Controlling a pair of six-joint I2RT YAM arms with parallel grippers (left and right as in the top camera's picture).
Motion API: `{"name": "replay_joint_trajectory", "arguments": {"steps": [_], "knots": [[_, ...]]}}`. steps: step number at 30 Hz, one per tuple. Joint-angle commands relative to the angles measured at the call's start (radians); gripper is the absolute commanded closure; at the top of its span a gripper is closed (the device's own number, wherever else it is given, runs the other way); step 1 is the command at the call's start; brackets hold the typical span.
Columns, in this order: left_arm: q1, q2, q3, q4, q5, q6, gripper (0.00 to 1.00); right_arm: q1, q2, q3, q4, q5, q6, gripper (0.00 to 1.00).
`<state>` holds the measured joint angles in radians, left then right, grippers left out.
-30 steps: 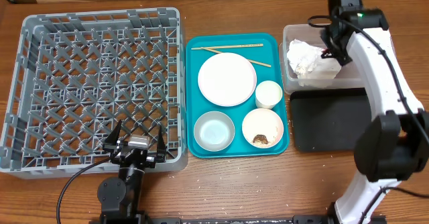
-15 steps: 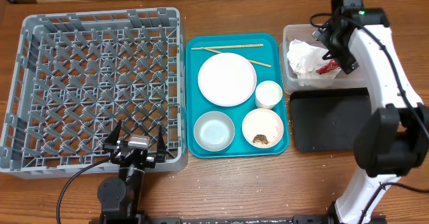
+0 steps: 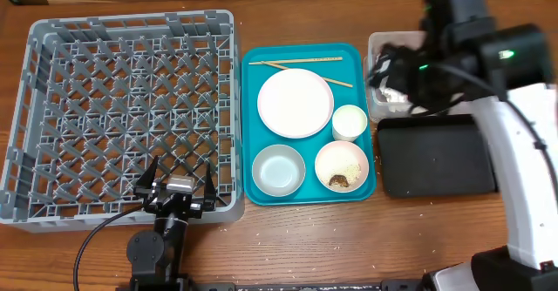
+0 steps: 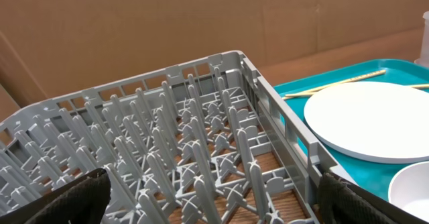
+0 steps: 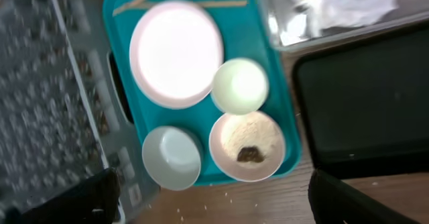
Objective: Sort waste into correct bins and load items into the dishwasher
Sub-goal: 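Grasp the pink bowl of rice with the right gripper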
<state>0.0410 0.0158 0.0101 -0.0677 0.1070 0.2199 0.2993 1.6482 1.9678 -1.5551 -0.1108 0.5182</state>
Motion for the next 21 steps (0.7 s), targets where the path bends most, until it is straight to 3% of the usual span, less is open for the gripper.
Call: {"name": "replay_joint_trajectory", "arguments": {"steps": [1, 6, 15, 21], "knots": [[0.005, -0.005, -0.005, -0.002, -0.006, 0.008, 0.00, 0.124, 0.037, -0.112, 0.033, 0.054, -0.016, 0.09], [0.005, -0.005, -0.005, -0.002, -0.006, 0.008, 0.00, 0.228, 0.055, -0.303, 0.143, 0.106, 0.033, 0.16], [0.005, -0.005, -0.005, -0.002, -0.006, 0.008, 0.00, 0.280, 0.071, -0.653, 0.501, 0.109, 0.037, 0.42], [0.005, -0.005, -0.005, -0.002, -0.006, 0.008, 0.00, 0.288, 0.074, -0.734, 0.616, 0.087, 0.039, 0.46]]}}
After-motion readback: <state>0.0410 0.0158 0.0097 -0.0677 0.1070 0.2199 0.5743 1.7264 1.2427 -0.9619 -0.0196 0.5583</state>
